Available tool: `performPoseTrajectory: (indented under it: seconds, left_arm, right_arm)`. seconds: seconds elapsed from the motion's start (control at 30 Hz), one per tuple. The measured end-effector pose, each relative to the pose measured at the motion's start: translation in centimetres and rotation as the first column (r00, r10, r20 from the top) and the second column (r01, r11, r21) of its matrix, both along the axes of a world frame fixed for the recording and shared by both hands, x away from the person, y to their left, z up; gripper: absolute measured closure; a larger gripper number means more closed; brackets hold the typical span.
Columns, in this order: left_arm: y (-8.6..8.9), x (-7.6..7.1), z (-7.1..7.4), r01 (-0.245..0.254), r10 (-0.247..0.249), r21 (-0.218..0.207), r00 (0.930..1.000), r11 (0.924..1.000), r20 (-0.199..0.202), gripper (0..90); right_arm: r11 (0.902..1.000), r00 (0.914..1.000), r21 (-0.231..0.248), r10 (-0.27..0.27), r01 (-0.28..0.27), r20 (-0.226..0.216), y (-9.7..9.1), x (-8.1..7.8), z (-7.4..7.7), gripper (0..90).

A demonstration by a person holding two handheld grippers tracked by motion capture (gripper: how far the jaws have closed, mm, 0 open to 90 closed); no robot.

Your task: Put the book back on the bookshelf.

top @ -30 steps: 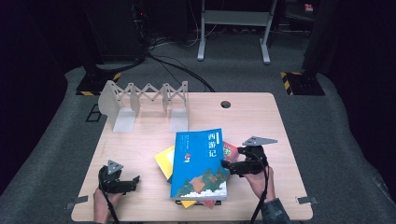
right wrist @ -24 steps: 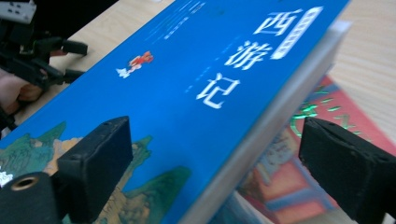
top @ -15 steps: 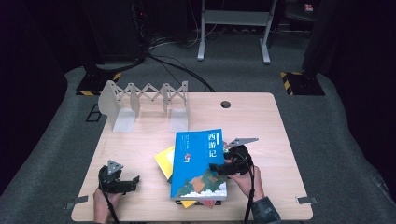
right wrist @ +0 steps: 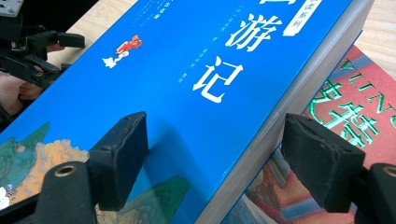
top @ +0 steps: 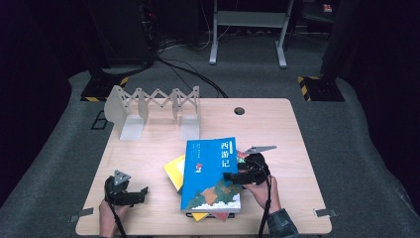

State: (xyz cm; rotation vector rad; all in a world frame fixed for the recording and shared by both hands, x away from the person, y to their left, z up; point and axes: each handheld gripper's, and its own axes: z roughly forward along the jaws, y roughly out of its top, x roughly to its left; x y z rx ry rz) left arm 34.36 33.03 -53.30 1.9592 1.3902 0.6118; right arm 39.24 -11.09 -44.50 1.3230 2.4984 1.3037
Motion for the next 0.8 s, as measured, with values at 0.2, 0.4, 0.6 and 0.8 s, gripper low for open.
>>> performPoseTrajectory:
  seconds: [0.2,0.4,0.6,0.8]
  left_arm:
    - [0.0,0.0,0.0,0.0,0.0,-0.001,1.0,1.0,0.001,2.3]
    - [0.0,0.0,0.0,0.002,-0.002,0.0,1.0,1.0,0.001,2.3]
    - [0.0,0.0,0.0,0.004,-0.004,0.0,1.0,1.0,0.001,2.4]
    - [0.0,0.0,0.0,0.004,-0.004,0.0,1.0,1.0,0.001,2.4]
  right_arm:
    - [1.0,1.0,0.0,0.005,-0.005,0.002,0.0,0.2,0.1,24.9]
    - [0.9999,0.9998,0.007,0.012,-0.012,-0.016,-0.1,0.4,0.1,24.8]
    - [0.9996,0.9996,0.015,0.023,-0.023,-0.017,0.0,0.8,0.0,25.1]
    - [0.9994,0.9993,0.008,0.034,-0.034,-0.013,0.5,1.2,0.1,24.9]
